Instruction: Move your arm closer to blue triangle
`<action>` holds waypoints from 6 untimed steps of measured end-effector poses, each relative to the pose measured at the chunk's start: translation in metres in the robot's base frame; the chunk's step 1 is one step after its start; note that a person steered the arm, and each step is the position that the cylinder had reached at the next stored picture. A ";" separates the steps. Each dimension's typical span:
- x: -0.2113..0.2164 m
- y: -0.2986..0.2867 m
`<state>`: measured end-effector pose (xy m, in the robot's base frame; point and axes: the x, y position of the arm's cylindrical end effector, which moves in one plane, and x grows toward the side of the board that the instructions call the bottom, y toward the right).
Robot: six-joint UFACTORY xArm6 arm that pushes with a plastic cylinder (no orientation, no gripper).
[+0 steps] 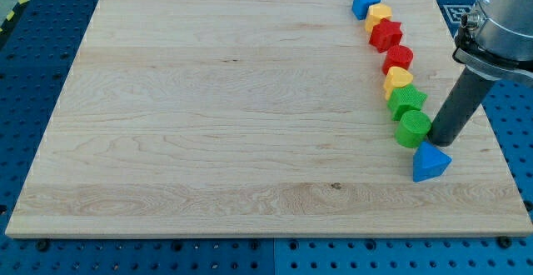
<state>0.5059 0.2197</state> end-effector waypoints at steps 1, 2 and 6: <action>0.005 0.005; 0.026 0.018; 0.077 -0.005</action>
